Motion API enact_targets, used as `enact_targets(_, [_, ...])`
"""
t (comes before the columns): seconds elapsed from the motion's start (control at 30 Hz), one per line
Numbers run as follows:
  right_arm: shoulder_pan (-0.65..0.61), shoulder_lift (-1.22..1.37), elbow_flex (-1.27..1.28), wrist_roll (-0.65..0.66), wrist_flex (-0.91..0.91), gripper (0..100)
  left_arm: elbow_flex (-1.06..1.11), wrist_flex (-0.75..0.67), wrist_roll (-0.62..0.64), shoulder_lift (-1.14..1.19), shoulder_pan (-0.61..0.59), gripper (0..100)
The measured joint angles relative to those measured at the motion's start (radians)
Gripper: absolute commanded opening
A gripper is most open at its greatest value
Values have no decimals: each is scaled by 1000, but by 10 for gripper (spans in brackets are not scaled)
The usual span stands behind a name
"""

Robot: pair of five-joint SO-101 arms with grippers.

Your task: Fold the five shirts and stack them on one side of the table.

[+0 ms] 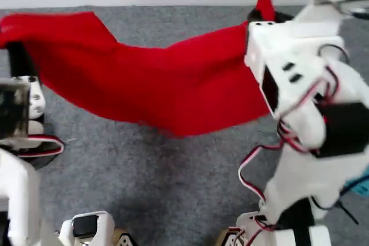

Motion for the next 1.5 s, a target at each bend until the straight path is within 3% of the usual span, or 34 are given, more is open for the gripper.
enact_targets(0.13, [20, -61, -14, 23, -25, 9, -21, -69, -44, -5, 9, 15])
enact_targets(0.57, [40, -98, -25, 41, -25, 9, -55, -80, -68, 29, 9, 15])
enact_targets(0.77, [43, -104, -25, 41, -43, 9, -71, -173, -68, 49, 9, 15])
enact_targets(1.0, [127, -219, -25, 41, -40, 9, -204, -229, -68, 37, 11, 15])
enact_targets(1.23, [158, -324, -37, 41, 94, 9, -288, -212, -104, 35, 11, 15])
enact_targets(1.37, [158, -325, -12, 41, 107, 9, -292, -118, -115, 35, 21, 15])
enact_targets(1.5, [161, -316, 138, 41, 107, 9, -187, -26, -166, 34, 106, 15])
